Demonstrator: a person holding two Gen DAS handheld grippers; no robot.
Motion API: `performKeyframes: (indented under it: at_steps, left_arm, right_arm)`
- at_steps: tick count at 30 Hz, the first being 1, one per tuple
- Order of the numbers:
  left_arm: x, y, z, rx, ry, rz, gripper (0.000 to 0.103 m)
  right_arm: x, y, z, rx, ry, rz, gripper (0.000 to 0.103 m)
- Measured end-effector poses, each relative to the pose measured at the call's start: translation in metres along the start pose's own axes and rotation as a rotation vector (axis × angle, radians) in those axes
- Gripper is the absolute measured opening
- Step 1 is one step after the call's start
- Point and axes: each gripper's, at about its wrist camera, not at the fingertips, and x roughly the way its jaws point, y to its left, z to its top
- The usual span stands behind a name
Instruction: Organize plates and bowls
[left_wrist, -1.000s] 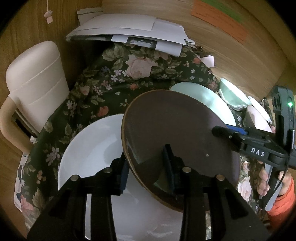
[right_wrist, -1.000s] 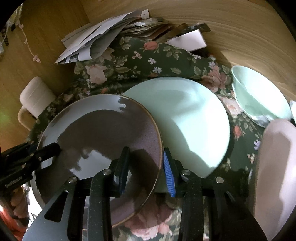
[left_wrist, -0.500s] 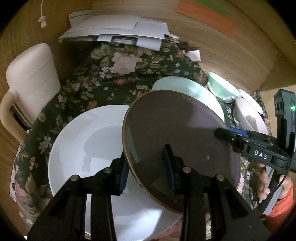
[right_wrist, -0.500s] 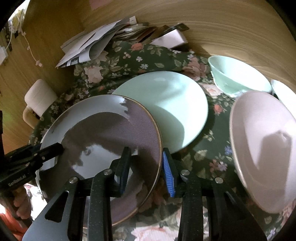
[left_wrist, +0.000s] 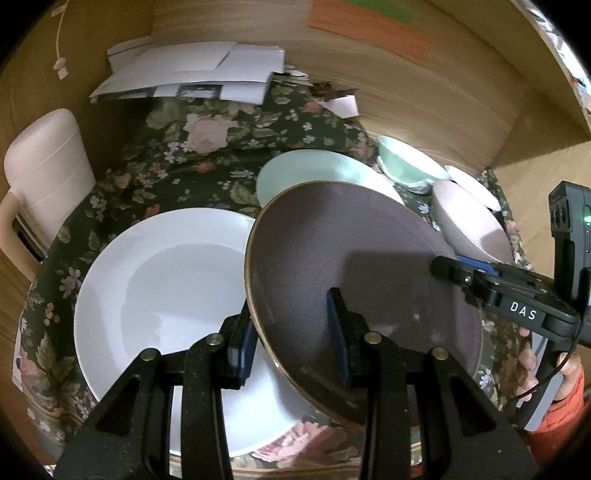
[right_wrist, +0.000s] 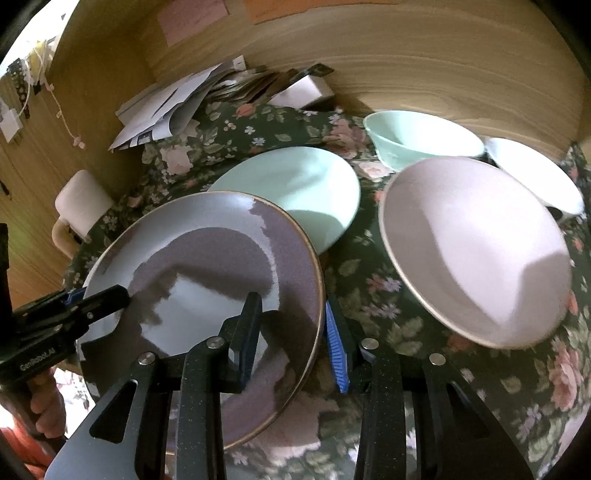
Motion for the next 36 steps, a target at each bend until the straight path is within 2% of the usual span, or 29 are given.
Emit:
performKeyframes:
  at_steps: [19,36]
  left_arm:
    - [-0.004,-0.046,-0.024,0.074,0.03,-0.076,0.034]
    - [0.025,-0.074,-0.032,0.119,0.112,-0.109,0.035]
  right_arm:
    - [-0.042,-0.029,-0.041,0.089,-0.028,-0.061,0.031]
    - [-0.044,-0.061,-0.068,0.169,0.011,-0.106,0.031]
